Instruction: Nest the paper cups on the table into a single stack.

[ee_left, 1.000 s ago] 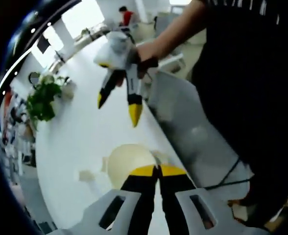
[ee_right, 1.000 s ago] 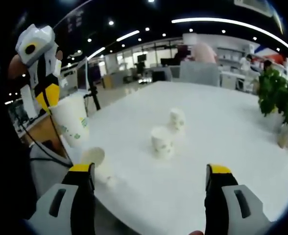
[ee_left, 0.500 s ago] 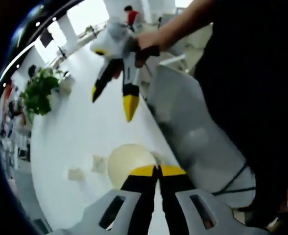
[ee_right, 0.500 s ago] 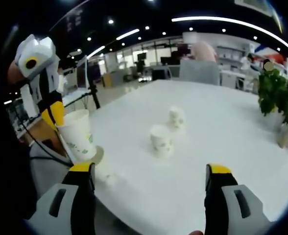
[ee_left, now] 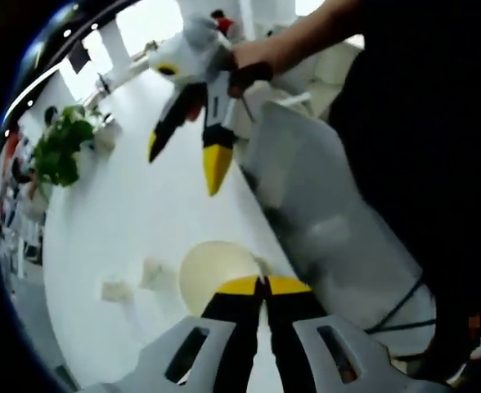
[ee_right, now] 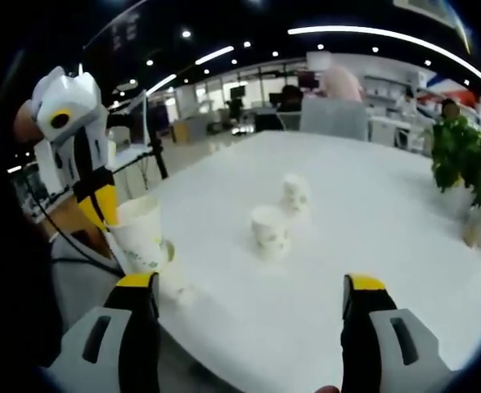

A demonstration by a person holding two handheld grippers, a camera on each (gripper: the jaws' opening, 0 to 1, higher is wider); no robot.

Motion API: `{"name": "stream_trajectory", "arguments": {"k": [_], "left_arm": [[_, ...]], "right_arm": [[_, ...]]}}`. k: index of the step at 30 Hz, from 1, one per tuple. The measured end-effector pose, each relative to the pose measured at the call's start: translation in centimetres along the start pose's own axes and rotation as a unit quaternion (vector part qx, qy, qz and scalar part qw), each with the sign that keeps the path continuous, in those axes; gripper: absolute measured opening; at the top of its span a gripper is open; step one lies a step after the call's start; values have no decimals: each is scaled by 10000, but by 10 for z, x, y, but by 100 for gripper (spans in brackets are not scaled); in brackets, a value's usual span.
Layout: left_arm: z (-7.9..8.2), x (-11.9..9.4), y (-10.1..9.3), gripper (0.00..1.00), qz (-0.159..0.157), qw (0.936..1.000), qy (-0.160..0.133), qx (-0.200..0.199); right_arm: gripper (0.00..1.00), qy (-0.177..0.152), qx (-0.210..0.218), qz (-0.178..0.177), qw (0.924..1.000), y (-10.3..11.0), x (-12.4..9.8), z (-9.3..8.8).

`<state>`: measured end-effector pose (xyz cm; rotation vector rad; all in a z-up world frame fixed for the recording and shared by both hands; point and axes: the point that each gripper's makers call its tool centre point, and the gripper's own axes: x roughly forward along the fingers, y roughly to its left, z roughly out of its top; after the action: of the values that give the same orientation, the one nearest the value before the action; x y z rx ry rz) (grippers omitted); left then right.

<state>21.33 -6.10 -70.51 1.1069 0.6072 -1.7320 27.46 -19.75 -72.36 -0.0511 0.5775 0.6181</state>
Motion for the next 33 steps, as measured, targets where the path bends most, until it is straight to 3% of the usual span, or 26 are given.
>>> {"name": "stream_trajectory", "arguments": {"k": [3,12,15,21,33], "left_arm": [[-6,5,0,0,1,9998,93,170],[-11,17,-5,1,-80,9998,70,154],[-14,19,-3,1,-30,9991,160,399],[-16,26,-5,2,-137,9992,176,321],[-18,33,-10,15,-307,9990,240,198]], "right_arm": [[90,38,-38,-4,10000,0,-1,-2],[90,50,8,-7,10000,0,-2,-5],[90,47,24,-10,10000,0,-2,-6],[90,23,45,-26,10000,-2,-4,-6],[90,17,124,-73,9999,-5,-9,-11]]}}
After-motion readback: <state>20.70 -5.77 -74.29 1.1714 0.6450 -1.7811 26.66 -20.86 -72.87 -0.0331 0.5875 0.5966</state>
